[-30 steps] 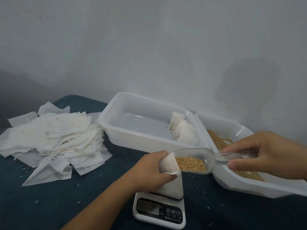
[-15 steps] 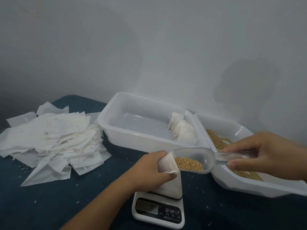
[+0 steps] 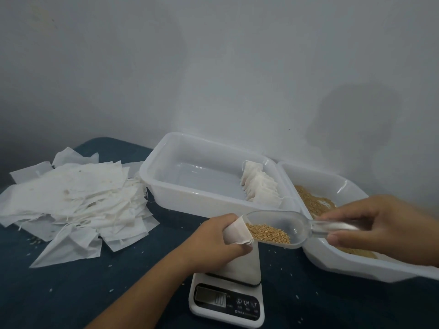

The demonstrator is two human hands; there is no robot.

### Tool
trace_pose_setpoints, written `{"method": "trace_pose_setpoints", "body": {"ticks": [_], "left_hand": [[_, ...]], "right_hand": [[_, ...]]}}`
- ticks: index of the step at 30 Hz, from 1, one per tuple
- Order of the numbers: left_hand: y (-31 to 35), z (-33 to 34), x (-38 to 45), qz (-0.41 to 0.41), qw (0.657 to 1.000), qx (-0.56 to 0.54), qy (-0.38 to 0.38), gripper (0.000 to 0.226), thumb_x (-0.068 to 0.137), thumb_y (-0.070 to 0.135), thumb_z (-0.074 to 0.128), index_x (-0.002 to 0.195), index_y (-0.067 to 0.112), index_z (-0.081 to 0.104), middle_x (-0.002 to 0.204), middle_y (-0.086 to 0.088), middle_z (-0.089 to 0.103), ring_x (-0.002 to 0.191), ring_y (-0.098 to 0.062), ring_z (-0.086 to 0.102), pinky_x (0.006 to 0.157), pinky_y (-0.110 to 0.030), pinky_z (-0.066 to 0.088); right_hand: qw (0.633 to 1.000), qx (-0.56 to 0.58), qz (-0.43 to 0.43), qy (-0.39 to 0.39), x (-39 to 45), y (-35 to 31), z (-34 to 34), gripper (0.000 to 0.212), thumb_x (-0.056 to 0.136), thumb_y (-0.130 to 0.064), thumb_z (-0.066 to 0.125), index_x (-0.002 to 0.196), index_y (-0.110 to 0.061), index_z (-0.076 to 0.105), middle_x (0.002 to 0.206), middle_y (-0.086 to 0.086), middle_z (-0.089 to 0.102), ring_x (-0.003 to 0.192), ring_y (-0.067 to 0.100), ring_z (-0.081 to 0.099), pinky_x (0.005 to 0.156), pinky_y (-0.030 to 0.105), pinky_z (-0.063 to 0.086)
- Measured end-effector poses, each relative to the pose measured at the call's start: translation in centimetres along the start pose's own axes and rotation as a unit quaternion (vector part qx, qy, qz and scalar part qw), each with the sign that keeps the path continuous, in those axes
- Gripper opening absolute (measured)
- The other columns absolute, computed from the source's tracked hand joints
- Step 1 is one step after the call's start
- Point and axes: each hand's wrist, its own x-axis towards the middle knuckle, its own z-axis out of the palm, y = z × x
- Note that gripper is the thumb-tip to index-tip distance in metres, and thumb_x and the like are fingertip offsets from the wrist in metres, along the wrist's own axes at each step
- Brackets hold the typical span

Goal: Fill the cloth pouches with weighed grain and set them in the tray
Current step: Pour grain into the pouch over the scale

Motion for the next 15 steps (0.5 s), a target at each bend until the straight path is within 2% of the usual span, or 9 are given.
{"method": "trace_pose_setpoints", "body": {"ticks": [4,7,11,13,15], "left_hand": [[0.1,0.0,-0.1,-0.01,1.0,-0.016,0.001,0.023,0.088,0.048,0.074,0.105,0.038,0.064,0.102,0.014,0.069,0.093,-0.002,0.066,0.074,-0.02,0.055],[0.4,-0.1,-0.1,-0.013,1.0,-0.028,0.001,0.025,0.089,0.046,0.074,0.11,0.035,0.065,0.103,0.014,0.069,0.094,-0.004,0.067,0.079,-0.023,0.057],[0.7,-0.1,-0.2,-0.017,0.998,-0.056,0.006,0.024,0.089,0.041,0.075,0.11,0.033,0.067,0.102,0.014,0.071,0.093,-0.003,0.068,0.086,-0.027,0.057],[0.8,-0.2,-0.2,-0.024,0.997,-0.076,0.01,0.026,0.086,0.043,0.075,0.109,0.033,0.068,0.103,0.013,0.073,0.094,-0.004,0.069,0.086,-0.027,0.057],[1.0,-0.2,-0.3,-0.027,0.994,-0.105,0.013,0.03,0.083,0.044,0.075,0.111,0.036,0.07,0.107,0.014,0.074,0.098,-0.004,0.07,0.086,-0.024,0.057]], "right_hand": [[1.0,0.013,0.001,0.009,-0.4,0.8,0.3,0.053,0.061,-0.087,0.075,0.106,-0.059,0.075,0.098,-0.022,0.078,0.084,-0.001,0.074,0.073,0.01,0.054],[1.0,0.018,0.003,0.024,-0.6,1.1,0.6,0.05,0.064,-0.083,0.075,0.106,-0.057,0.076,0.093,-0.019,0.078,0.074,-0.003,0.072,0.065,0.005,0.049],[0.998,0.043,-0.006,0.039,-0.6,0.9,1.5,0.03,0.075,-0.061,0.082,0.104,-0.052,0.078,0.092,-0.014,0.079,0.065,-0.004,0.067,0.055,0.002,0.043],[0.996,0.071,-0.005,0.045,-0.6,1.0,2.1,0.03,0.073,-0.05,0.081,0.102,-0.05,0.079,0.09,-0.013,0.079,0.065,-0.003,0.066,0.054,0.004,0.043],[0.993,0.098,-0.005,0.06,-0.5,1.3,2.8,0.03,0.071,-0.049,0.079,0.101,-0.048,0.08,0.081,-0.009,0.076,0.058,-0.002,0.061,0.052,0.005,0.042]]}}
